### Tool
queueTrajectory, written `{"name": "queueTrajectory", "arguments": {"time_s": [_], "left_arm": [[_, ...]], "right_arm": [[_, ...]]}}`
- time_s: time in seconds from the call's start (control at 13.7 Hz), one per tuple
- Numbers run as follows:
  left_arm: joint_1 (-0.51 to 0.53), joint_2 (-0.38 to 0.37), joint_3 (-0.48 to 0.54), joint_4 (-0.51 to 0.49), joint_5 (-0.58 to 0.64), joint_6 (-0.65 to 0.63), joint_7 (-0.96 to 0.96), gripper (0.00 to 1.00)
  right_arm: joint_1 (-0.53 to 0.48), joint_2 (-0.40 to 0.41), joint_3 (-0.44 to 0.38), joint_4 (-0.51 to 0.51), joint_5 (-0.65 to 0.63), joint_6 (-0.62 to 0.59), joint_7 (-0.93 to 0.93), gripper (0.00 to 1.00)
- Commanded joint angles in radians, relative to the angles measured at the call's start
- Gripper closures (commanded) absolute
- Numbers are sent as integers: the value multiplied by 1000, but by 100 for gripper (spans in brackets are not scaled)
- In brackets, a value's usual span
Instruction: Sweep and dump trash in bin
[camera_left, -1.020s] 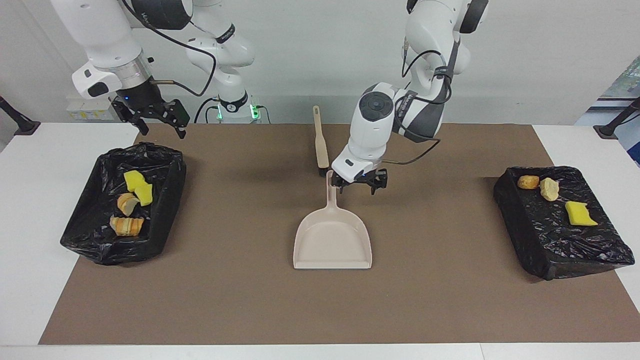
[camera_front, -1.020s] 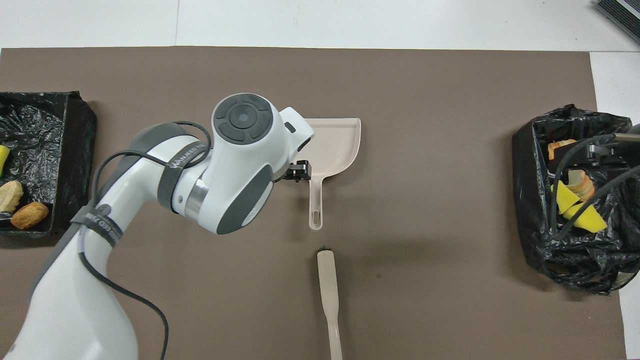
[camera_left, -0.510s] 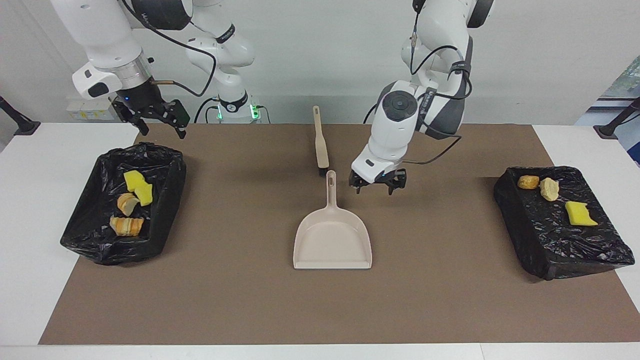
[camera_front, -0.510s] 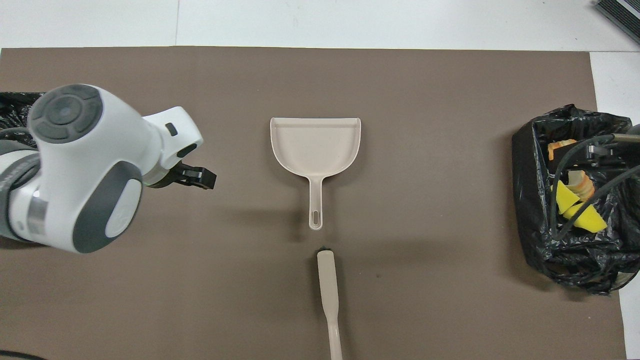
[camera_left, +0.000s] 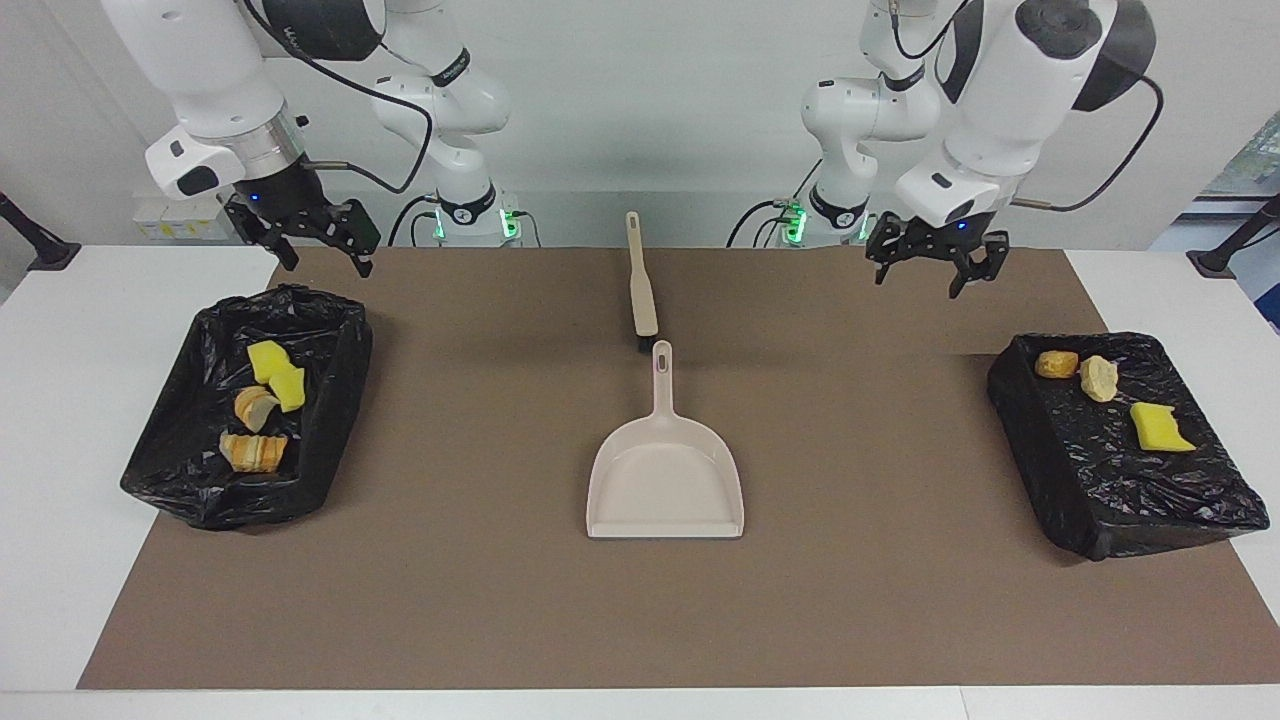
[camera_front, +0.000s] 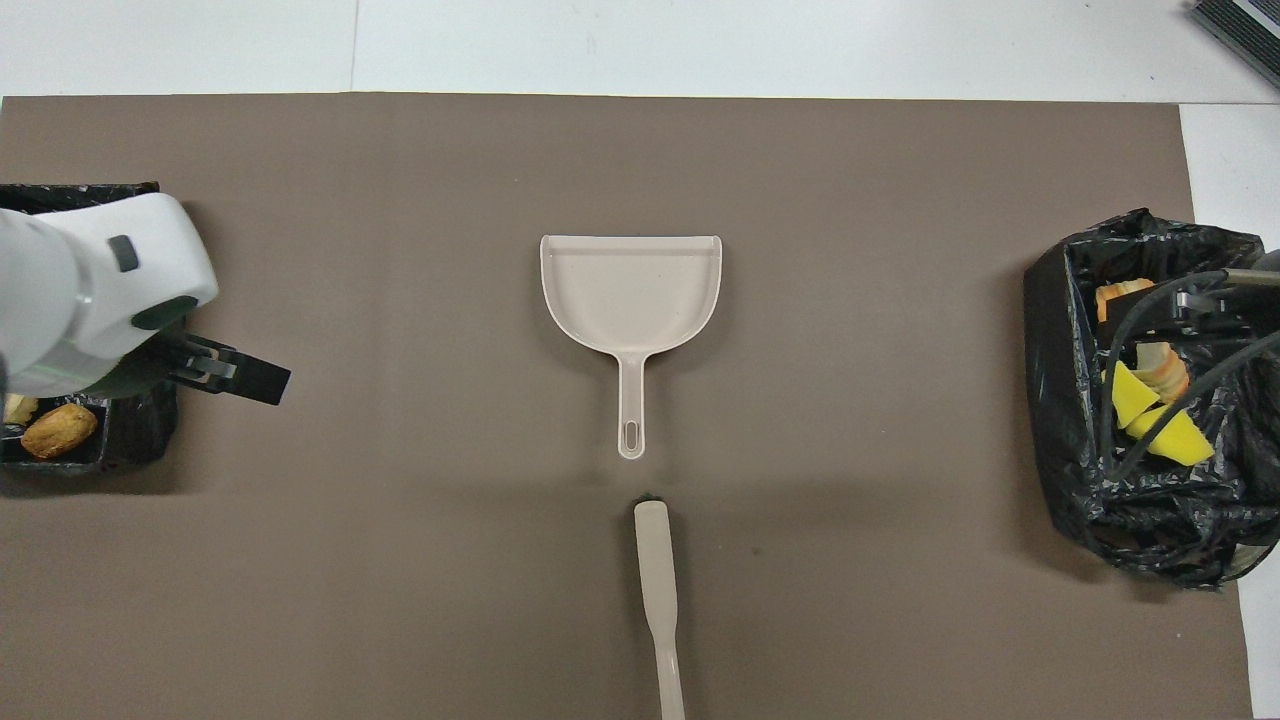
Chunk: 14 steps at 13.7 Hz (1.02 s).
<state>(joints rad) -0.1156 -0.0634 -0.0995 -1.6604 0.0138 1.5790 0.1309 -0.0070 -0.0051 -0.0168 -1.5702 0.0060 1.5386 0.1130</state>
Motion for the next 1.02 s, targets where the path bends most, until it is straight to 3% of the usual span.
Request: {"name": "queueTrajectory", "arguments": {"time_s": [0.0,0.22,0.95], "left_arm": [[37,26,0,103,-9,-83,42,0],[47,51,3,155,-29,-125,42,0],[48,34,18,146,-31,-129,62,0]], "right_arm": [[-10,-13,3,-13,6,-2,-9,0],[-18,-13,3,-13,14,2,-10,0],[-16,-13,3,-13,17,2,-10,0]]}}
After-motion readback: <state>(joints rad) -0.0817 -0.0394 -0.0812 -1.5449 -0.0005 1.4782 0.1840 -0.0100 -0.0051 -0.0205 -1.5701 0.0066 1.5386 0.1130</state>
